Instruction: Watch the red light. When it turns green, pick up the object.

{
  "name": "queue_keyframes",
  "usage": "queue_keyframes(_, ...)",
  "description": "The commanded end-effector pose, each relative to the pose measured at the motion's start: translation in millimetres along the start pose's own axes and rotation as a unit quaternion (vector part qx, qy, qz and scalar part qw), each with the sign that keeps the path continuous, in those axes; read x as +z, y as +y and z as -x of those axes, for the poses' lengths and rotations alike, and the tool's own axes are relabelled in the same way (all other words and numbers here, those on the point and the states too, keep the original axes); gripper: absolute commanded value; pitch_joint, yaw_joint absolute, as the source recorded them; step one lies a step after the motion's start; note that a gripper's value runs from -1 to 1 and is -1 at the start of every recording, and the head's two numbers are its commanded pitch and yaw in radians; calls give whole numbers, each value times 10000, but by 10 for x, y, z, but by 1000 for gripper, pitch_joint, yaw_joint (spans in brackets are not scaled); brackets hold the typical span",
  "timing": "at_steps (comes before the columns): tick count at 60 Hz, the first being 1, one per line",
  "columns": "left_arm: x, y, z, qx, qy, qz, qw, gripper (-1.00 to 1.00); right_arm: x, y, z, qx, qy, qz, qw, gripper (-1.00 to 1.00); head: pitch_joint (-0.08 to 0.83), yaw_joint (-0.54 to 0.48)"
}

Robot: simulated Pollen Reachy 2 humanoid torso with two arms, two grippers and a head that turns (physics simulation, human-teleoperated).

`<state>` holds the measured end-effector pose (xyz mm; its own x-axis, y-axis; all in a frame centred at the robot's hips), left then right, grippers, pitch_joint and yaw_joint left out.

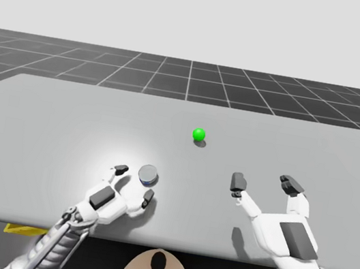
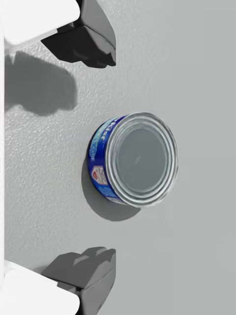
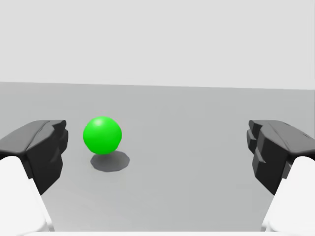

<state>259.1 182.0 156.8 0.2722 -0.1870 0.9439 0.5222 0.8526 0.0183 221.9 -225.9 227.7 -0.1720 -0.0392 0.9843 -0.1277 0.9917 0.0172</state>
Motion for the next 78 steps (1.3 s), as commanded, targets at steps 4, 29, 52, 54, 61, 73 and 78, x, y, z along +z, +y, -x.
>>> queue_keyframes(4,-362,-152,14,286,132,55,9995,-1000,7,15,1,-89,-7,14,10000,-1000,681,152)
queue_keyframes(29,-635,-217,18,475,297,93,9984,-711,29,15,-13,-120,-25,-26,9999,-1000,685,133)
queue_keyframes(52,-569,-273,30,383,212,157,9989,896,38,22,-18,-119,-18,-24,9999,-1000,584,142)
queue_keyframes(54,-564,-278,30,384,210,168,9989,914,39,24,-19,-119,-16,-17,9999,-1000,542,144)
queue_keyframes(61,-553,-298,33,348,213,189,9990,910,33,7,-31,-305,11,92,9995,-1000,434,142)
queue_keyframes(73,-470,-302,-138,321,77,263,9991,936,33,-2,-31,-300,-1,67,9995,-1000,350,142)
queue_keyframes(78,-403,-266,-334,288,-83,276,9992,941,33,-7,-36,-347,7,63,9994,-1000,343,141)
